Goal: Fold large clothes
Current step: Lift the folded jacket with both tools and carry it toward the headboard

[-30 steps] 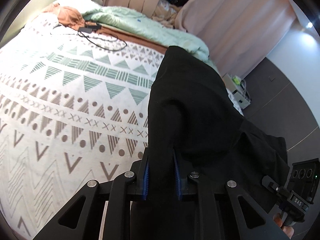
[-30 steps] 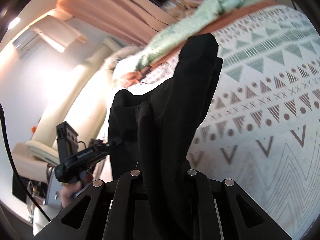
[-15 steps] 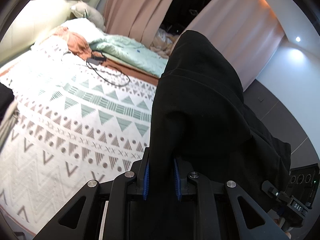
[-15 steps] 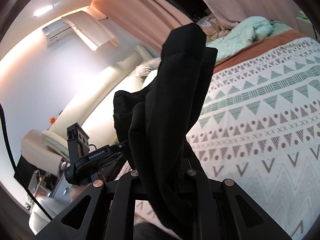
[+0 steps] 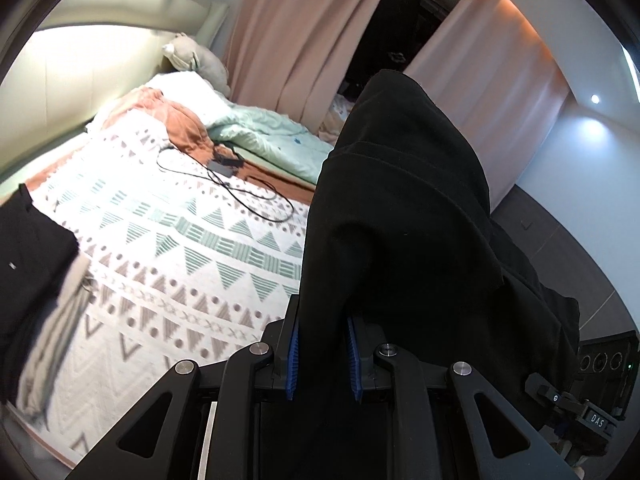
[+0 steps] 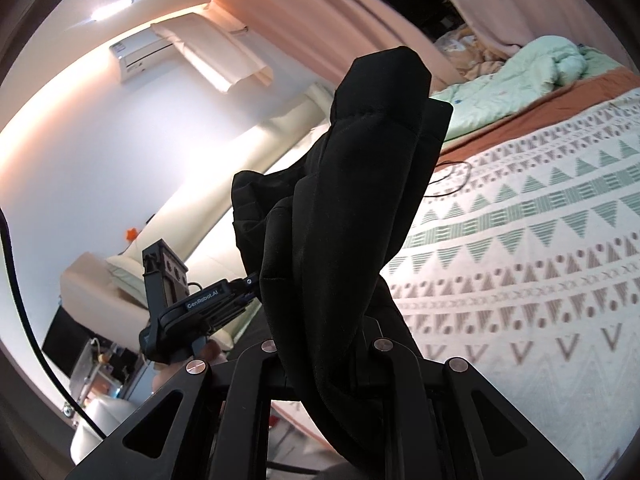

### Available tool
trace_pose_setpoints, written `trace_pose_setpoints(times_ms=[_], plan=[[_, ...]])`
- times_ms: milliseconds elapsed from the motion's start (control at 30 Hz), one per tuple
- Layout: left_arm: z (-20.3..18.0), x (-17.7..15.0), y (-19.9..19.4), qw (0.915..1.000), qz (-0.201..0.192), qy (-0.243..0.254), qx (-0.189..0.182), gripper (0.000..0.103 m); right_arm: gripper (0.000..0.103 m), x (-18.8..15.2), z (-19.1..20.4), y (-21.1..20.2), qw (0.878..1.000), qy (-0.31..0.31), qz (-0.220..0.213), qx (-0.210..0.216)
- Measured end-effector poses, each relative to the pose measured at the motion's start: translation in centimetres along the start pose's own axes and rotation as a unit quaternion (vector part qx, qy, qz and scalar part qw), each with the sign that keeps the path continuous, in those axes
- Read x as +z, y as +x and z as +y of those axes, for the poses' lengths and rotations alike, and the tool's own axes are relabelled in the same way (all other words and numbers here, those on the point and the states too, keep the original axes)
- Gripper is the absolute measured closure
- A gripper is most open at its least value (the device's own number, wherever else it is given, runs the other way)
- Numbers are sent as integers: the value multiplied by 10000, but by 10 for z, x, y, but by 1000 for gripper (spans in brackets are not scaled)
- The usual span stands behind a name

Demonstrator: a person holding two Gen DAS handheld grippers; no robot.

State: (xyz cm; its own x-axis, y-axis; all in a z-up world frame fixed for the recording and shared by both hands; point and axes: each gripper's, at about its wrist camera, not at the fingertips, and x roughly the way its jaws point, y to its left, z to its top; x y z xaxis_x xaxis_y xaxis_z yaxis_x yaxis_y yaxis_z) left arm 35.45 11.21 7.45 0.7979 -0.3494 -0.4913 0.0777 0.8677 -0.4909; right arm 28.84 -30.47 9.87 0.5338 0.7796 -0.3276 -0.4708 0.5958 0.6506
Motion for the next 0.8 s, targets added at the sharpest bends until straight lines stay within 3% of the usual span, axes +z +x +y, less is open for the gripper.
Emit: trace_pose_setpoints(times_ms=[433,800], plan=[[106,60,-93,9967,-644,-285,394,83,88,0,105,112,9956,-539,511,575],[185,86,-183,9884,-1100,-452,950,83,88,-28,202,207,9821,-999,1122,1139]])
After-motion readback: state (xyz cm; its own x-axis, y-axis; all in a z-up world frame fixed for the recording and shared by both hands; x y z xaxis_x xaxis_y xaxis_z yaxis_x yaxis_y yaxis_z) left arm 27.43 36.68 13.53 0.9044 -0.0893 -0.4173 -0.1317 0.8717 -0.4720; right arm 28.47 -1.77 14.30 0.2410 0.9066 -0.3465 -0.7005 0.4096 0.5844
